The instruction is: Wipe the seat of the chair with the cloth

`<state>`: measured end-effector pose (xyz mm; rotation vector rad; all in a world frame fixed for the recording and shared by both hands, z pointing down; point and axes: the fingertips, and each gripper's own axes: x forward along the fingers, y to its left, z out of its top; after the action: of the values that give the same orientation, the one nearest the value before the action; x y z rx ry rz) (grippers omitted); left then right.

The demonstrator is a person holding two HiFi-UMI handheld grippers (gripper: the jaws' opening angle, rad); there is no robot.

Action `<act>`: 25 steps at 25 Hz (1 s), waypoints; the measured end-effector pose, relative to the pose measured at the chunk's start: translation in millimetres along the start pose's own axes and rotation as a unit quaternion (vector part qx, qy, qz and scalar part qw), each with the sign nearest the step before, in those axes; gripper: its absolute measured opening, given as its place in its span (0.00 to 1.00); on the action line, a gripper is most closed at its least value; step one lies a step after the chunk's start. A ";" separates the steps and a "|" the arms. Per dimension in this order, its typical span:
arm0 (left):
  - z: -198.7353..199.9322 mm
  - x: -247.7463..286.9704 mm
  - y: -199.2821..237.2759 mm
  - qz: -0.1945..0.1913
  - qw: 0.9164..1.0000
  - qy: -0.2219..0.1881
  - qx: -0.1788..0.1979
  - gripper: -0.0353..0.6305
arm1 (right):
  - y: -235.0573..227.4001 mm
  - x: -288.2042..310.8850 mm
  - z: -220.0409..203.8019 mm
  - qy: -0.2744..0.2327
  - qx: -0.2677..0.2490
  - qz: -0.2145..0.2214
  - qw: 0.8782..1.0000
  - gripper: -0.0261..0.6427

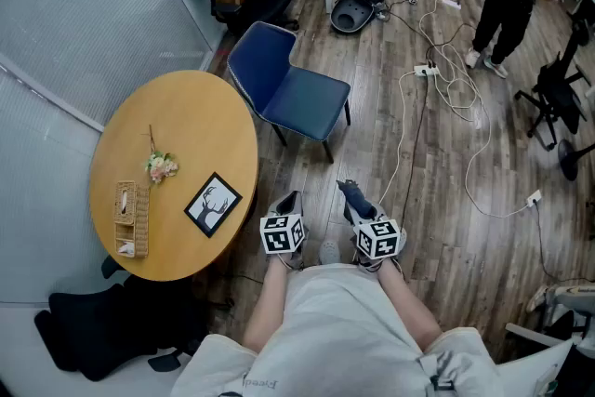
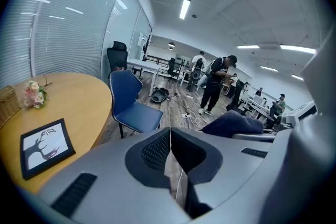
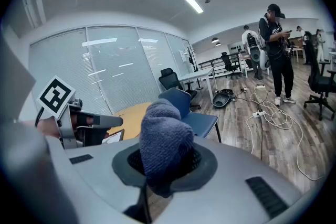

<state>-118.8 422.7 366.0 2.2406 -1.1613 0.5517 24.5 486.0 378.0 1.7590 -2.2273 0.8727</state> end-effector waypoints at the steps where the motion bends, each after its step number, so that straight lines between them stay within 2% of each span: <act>1: -1.0 -0.3 1.0 0.000 1.000 0.000 0.000 0.09 | 0.2 -0.1 -0.7 -0.001 0.000 -0.001 1.000 0.14; 9: 7.5 0.1 5.2 0.007 1.000 -0.004 0.021 0.09 | 1.7 6.0 2.8 0.002 -0.006 -0.005 1.000 0.14; 14: 6.0 3.0 6.3 0.003 1.000 -0.004 -0.003 0.09 | 5.2 -1.3 5.7 -0.007 0.014 0.000 1.000 0.14; 18: 0.9 15.4 3.6 -0.006 1.000 0.003 -0.025 0.09 | -9.6 -7.1 2.9 0.000 0.021 -0.012 1.000 0.14; 25: 3.0 31.2 10.3 0.005 0.999 0.012 -0.033 0.09 | -32.1 10.6 8.6 0.004 0.053 -0.017 0.998 0.14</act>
<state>-110.2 396.9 384.7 2.1678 -1.1615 0.5354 53.3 468.4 386.9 1.8308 -2.1772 1.0061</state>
